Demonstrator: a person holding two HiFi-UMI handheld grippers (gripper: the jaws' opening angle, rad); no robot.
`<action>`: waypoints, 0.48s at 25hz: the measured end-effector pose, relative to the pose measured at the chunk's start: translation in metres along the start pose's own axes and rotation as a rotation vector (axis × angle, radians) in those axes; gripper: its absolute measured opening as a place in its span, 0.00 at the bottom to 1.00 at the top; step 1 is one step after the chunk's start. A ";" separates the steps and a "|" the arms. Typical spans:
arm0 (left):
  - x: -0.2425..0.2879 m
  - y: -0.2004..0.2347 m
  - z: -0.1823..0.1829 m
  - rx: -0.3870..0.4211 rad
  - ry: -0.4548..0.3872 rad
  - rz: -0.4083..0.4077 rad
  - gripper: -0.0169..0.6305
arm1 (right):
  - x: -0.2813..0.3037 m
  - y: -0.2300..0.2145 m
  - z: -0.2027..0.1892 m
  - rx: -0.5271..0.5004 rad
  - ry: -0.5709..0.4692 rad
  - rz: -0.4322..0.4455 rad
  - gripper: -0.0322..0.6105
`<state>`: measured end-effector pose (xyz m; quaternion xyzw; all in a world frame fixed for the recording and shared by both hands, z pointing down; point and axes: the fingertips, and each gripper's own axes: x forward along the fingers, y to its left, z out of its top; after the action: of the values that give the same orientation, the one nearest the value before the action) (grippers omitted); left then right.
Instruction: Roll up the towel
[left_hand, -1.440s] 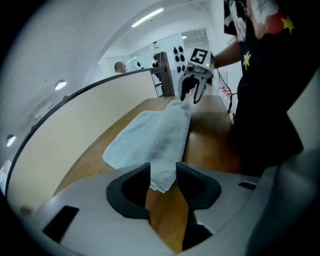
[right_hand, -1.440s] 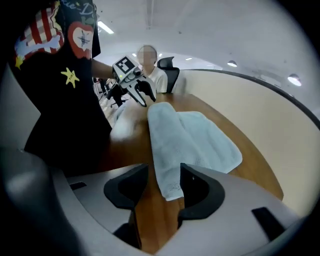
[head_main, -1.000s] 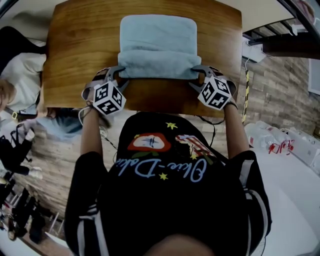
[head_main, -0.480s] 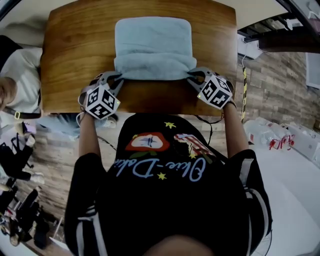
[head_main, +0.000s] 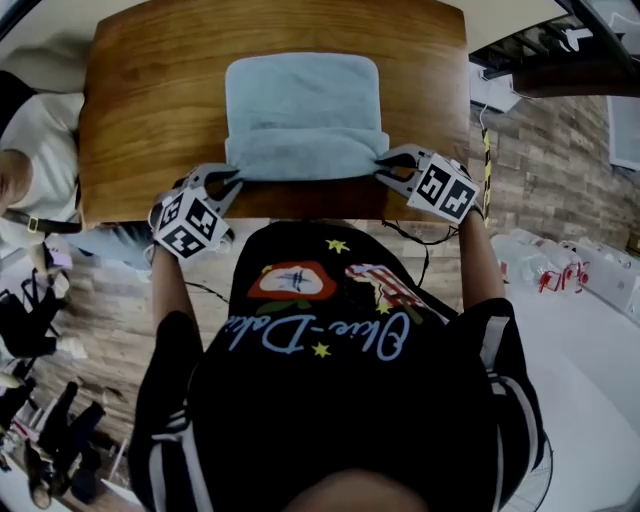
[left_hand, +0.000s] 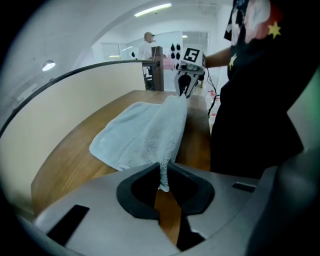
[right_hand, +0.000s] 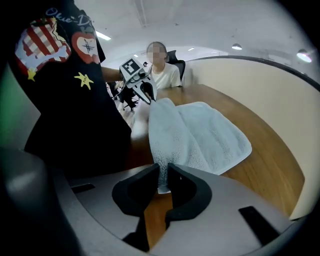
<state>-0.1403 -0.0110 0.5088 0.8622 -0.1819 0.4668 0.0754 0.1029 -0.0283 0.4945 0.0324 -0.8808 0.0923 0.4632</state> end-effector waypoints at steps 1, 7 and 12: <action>-0.003 -0.005 0.001 -0.010 -0.004 -0.018 0.09 | -0.003 0.004 0.000 0.011 -0.008 0.014 0.12; -0.014 -0.010 0.011 -0.093 -0.022 -0.112 0.09 | -0.019 -0.003 0.004 0.139 -0.095 0.054 0.12; -0.011 0.013 0.016 -0.116 -0.017 -0.126 0.09 | -0.018 -0.026 0.012 0.243 -0.165 0.061 0.12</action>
<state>-0.1379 -0.0251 0.4903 0.8700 -0.1544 0.4426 0.1528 0.1068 -0.0566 0.4765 0.0690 -0.8987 0.2093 0.3791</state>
